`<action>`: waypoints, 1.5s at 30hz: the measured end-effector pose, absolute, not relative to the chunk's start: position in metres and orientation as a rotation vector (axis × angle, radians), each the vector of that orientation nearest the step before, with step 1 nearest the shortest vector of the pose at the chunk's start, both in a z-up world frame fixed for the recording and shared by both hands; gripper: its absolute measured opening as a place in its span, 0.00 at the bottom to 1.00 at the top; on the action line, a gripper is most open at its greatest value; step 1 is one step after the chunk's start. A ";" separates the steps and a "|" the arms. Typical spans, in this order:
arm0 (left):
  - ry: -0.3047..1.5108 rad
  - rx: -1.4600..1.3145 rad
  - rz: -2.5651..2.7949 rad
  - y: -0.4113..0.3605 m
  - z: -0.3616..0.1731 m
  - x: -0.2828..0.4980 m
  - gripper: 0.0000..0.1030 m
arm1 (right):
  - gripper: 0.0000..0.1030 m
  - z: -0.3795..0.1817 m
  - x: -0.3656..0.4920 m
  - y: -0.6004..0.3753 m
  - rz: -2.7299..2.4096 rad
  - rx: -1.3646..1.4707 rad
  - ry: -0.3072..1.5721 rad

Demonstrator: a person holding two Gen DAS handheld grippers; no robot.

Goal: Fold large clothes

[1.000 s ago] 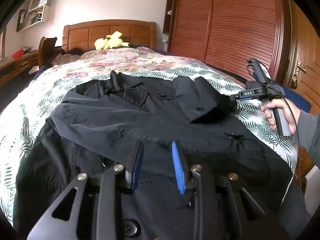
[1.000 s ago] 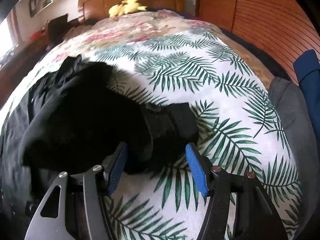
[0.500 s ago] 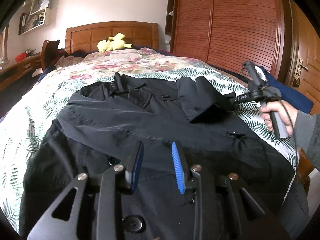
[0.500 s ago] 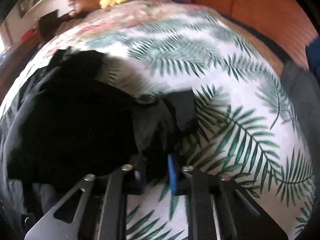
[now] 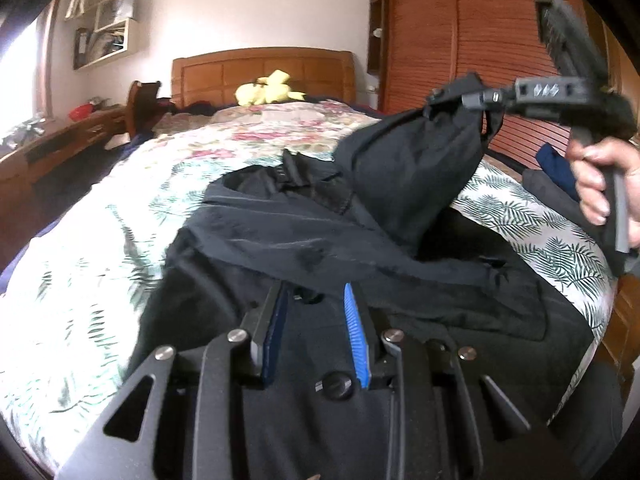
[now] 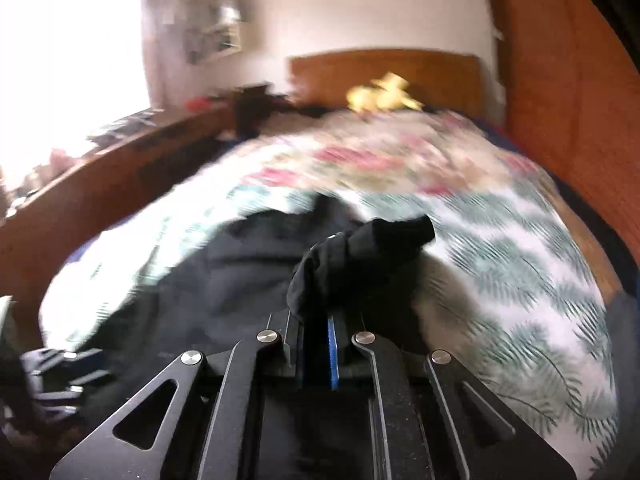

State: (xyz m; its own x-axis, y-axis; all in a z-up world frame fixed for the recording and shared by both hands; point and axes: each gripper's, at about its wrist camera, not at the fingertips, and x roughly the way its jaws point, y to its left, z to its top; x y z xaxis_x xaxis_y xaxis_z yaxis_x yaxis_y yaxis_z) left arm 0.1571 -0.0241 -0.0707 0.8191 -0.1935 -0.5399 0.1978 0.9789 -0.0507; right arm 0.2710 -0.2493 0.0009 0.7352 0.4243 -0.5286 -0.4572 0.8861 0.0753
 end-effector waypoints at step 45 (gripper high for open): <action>0.716 0.199 -0.420 -0.168 -0.067 0.178 0.27 | 0.61 -0.128 0.188 -0.344 0.352 0.018 0.749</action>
